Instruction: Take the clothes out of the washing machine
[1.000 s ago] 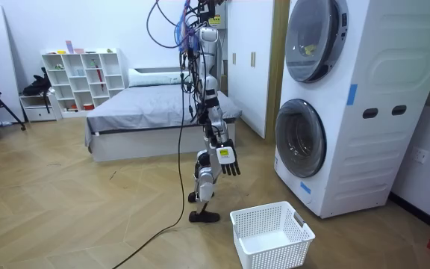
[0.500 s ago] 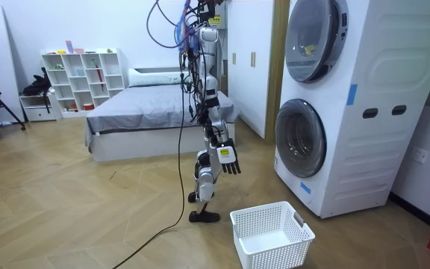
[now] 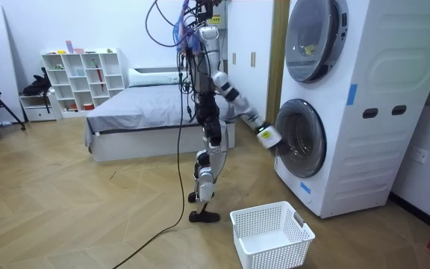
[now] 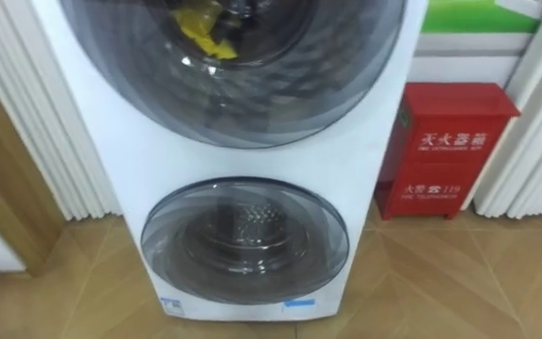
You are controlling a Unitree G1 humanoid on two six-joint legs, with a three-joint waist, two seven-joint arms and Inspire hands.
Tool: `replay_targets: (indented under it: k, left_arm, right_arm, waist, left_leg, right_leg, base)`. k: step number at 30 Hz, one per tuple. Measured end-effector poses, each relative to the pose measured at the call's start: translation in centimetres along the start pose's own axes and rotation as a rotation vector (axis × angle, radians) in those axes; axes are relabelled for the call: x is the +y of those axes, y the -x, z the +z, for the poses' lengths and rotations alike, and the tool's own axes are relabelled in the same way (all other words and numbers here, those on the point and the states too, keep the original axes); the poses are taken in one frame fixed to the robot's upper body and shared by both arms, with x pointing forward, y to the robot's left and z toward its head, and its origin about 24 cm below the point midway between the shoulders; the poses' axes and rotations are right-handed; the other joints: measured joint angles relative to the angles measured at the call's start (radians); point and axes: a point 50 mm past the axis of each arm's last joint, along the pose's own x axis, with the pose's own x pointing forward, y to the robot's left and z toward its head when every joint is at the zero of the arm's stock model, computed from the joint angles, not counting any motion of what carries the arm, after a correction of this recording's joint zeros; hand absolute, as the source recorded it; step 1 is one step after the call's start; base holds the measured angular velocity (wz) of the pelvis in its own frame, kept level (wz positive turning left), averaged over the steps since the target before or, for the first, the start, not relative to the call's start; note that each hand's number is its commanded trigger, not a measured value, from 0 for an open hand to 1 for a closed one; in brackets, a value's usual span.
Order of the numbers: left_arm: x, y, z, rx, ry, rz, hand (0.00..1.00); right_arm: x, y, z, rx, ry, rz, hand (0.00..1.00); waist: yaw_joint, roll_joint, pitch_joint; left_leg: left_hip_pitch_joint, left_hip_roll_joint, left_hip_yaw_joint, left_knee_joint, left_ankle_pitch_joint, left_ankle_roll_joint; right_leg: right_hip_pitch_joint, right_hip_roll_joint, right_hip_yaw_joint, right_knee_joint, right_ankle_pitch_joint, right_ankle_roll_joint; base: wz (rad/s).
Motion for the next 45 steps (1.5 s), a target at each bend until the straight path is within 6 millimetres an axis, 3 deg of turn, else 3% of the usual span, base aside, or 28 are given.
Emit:
replay_targets:
  k: [2,3,5,10,15,16,17,18,19,20,21,22,24,25,28,32,35,41,45]
  left_arm:
    - [0.3,0.0,0.2,0.002,-0.018,-0.001,0.00]
    - [0.4,-0.1,0.2,0.004,-0.021,0.002,0.00]
    - [0.5,-0.1,0.1,0.016,-0.025,0.007,0.00]
    - [0.5,-0.1,0.1,0.033,-0.041,0.007,0.00]
    - [1.1,0.2,-0.9,0.062,-0.079,0.025,0.00]
    - [1.2,0.2,-1.1,0.070,-0.080,0.028,0.00]
    - [1.5,0.3,-1.7,0.089,-0.086,0.033,0.00]
    - [1.5,0.2,-1.5,0.088,-0.102,0.035,0.00]
    - [1.7,0.2,-1.5,0.090,-0.104,0.041,0.00]
    - [2.2,0.2,-1.5,0.092,-0.106,0.059,0.00]
    - [2.1,0.2,-1.7,0.112,-0.140,0.061,0.00]
    - [2.2,0.2,-1.6,0.113,-0.159,0.063,0.00]
    - [1.8,0.1,-0.7,0.089,-0.191,0.052,0.00]
    - [1.9,0.1,-0.5,0.083,-0.192,0.054,0.00]
    - [2.1,0.2,-0.3,0.095,-0.206,0.066,0.00]
    - [2.3,0.2,-0.6,0.125,-0.252,0.070,0.00]
    - [2.8,0.3,-0.5,0.120,-0.283,0.072,0.00]
    - [2.8,0.3,-0.2,0.108,-0.281,0.060,0.00]
    - [2.7,0.2,0.3,0.082,-0.277,0.062,0.00]
  right_arm:
    - [1.1,-0.3,3.5,-0.114,-0.013,0.021,0.00]
    - [1.9,-0.2,5.6,-0.188,-0.015,0.036,0.00]
    - [2.8,0.0,8.0,-0.273,-0.012,0.054,0.00]
    - [3.7,0.6,12.1,-0.397,-0.041,0.046,0.00]
    - [5.0,1.5,17.1,-0.528,0.000,0.032,0.00]
    - [4.9,1.5,17.3,-0.529,0.028,0.017,0.00]
    - [4.8,1.4,17.1,-0.516,0.036,0.010,0.00]
    - [4.8,1.4,17.3,-0.519,0.035,0.013,0.00]
    - [4.9,1.5,17.4,-0.522,0.033,0.016,0.00]
    - [5.8,1.9,18.5,-0.554,0.037,0.045,0.00]
    - [6.5,2.4,20.0,-0.597,0.036,0.056,0.00]
    - [6.5,2.6,20.4,-0.609,0.033,0.046,0.00]
    - [5.8,2.6,21.5,-0.631,0.088,-0.014,0.00]
    - [5.5,2.4,21.5,-0.616,0.096,-0.029,0.00]
    - [4.9,2.0,21.6,-0.562,0.089,-0.058,0.00]
    - [5.2,2.2,22.6,-0.543,0.110,-0.077,0.00]
    - [5.1,2.3,23.0,-0.549,0.139,-0.092,0.00]
    - [6.2,3.8,24.8,-0.646,0.191,-0.081,0.00]
    - [7.0,4.9,25.6,-0.706,0.179,-0.047,0.00]
  waist:
    - [0.017,-0.003,-0.0005]
    - [0.023,-0.006,-0.0040]
    - [0.028,-0.009,-0.0104]
    - [0.050,-0.007,-0.0157]
    - [0.064,-0.010,-0.0195]
    - [0.072,-0.013,-0.0191]
    - [0.066,-0.014,-0.0175]
    - [0.060,-0.002,-0.0096]
    - [0.060,0.002,-0.0075]
    - [0.073,-0.023,-0.0188]
    - [0.060,-0.010,-0.0074]
    - [0.044,-0.012,-0.0080]
    - [0.042,-0.015,-0.0061]
    - [0.045,-0.019,-0.0058]
    - [0.052,-0.041,-0.0125]
    - [0.051,-0.039,-0.0138]
    - [0.058,-0.037,-0.0158]
    - [0.074,-0.024,-0.0309]
    - [0.076,-0.026,-0.0315]
  left_leg:
    - [-0.002,-0.001,-0.001,0.000,0.000,0.000]
    - [-0.008,-0.001,-0.001,0.000,0.000,0.000]
    - [-0.016,0.001,-0.013,0.000,0.000,0.000]
    - [-0.017,0.004,-0.025,-0.004,0.000,0.000]
    - [0.008,0.011,-0.078,-0.019,0.003,0.004]
    - [0.015,0.012,-0.085,-0.023,0.003,0.004]
    - [0.031,0.022,-0.126,-0.035,0.005,0.006]
    - [0.048,0.055,-0.203,-0.048,0.012,0.011]
    - [0.044,0.069,-0.248,-0.046,0.012,0.010]
    - [0.019,0.072,-0.268,-0.038,0.003,-0.002]
    - [0.014,0.095,-0.260,-0.032,-0.028,-0.042]
    - [0.006,0.098,-0.234,-0.031,-0.028,-0.043]
    - [-0.001,0.096,-0.113,-0.027,-0.021,-0.039]
    - [0.000,0.094,-0.099,-0.025,-0.019,-0.036]
    - [-0.015,0.069,-0.100,-0.019,-0.011,-0.024]
    - [-0.038,0.056,-0.102,-0.004,-0.007,-0.017]
    - [-0.048,0.056,-0.101,0.002,-0.005,-0.015]
    - [-0.045,0.055,-0.098,0.013,-0.005,-0.015]
    - [-0.032,0.056,-0.087,0.003,-0.005,-0.015]
  right_leg:
    - [-0.002,0.000,0.000,0.001,0.000,0.001]
    - [-0.009,0.000,0.001,0.002,0.000,0.001]
    - [-0.017,0.006,-0.009,0.007,0.000,0.001]
    - [-0.013,0.001,-0.040,0.024,0.000,0.001]
    - [-0.021,0.009,-0.055,0.063,0.000,0.001]
    - [-0.016,0.009,-0.063,0.068,0.000,0.001]
    - [-0.023,0.009,-0.098,0.111,0.000,0.001]
    - [-0.099,0.011,-0.122,0.244,-0.020,0.020]
    - [-0.140,0.017,-0.095,0.247,-0.030,0.016]
    - [-0.205,0.011,-0.044,0.118,0.013,-0.004]
    - [-0.225,0.010,-0.098,0.130,0.093,-0.027]
    - [-0.222,0.007,-0.108,0.129,0.093,-0.027]
    - [-0.181,0.002,-0.105,0.103,0.092,-0.023]
    - [-0.175,0.000,-0.108,0.100,0.091,-0.017]
    - [-0.172,-0.005,-0.125,0.068,0.100,-0.003]
    - [-0.187,-0.014,-0.129,0.072,0.100,-0.002]
    - [-0.195,-0.017,-0.126,0.074,0.100,-0.002]
    - [-0.193,-0.014,-0.123,0.077,0.100,-0.002]
    - [-0.188,-0.012,-0.110,0.083,0.100,-0.002]
  base:
    - [0.00]
    - [-0.03]
    - [0.07]
    - [0.12]
    - [0.00]
    - [-0.18]
    - [-0.21]
    - [-0.27]
    - [-0.66]
    - [-0.58]
    - [-0.36]
    - [0.20]
    - [0.33]
    - [0.23]
    - [0.09]
    - [0.05]
    - [0.00]
    - [-0.01]
    - [-0.06]
